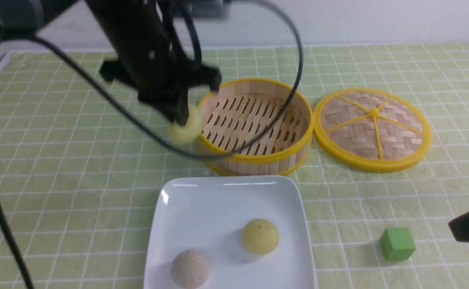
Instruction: Put the steamed buns into the plate on the green tablecloth.
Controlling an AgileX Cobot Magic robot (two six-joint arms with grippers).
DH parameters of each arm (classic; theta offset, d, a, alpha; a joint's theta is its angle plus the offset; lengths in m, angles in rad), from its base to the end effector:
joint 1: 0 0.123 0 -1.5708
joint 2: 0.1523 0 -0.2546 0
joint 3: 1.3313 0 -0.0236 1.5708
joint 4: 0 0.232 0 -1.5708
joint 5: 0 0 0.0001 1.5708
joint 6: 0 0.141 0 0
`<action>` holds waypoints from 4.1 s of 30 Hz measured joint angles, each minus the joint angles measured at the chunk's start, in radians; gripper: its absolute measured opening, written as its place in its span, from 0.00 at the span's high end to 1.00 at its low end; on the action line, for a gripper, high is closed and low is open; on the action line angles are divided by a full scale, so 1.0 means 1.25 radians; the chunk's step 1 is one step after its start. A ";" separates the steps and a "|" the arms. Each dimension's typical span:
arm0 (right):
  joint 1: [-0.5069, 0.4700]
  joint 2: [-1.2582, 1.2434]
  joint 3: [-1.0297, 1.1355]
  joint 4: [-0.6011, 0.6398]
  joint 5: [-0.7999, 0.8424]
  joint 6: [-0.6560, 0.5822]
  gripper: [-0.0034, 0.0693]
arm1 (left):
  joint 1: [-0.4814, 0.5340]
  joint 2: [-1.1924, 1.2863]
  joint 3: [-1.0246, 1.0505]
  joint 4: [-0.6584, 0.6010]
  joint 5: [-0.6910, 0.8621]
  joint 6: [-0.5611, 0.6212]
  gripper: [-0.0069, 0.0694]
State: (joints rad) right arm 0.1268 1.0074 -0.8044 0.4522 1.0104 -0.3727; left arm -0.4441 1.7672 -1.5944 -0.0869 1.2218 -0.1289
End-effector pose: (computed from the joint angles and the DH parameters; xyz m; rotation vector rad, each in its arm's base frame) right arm 0.1852 0.0762 0.2376 -0.4460 2.5723 0.5025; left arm 0.3173 -0.1637 0.2303 0.4287 2.8726 -0.2280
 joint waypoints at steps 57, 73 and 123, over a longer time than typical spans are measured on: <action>0.000 -0.630 0.453 -0.112 -0.741 0.128 0.95 | 0.000 -0.006 0.267 -0.059 -0.310 0.002 0.37; -0.024 -0.815 0.661 -0.259 -0.538 0.126 0.93 | 0.000 -0.171 0.269 -0.057 -0.277 -0.017 0.51; -0.067 -0.816 0.660 -0.331 -0.492 0.291 0.86 | 0.000 -1.255 1.230 0.097 -1.359 -0.264 0.90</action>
State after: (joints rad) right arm 0.0436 -0.0121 0.0212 0.0383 0.3956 -0.0093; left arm -0.4441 0.1985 -0.0570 0.0348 -0.4765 -0.4592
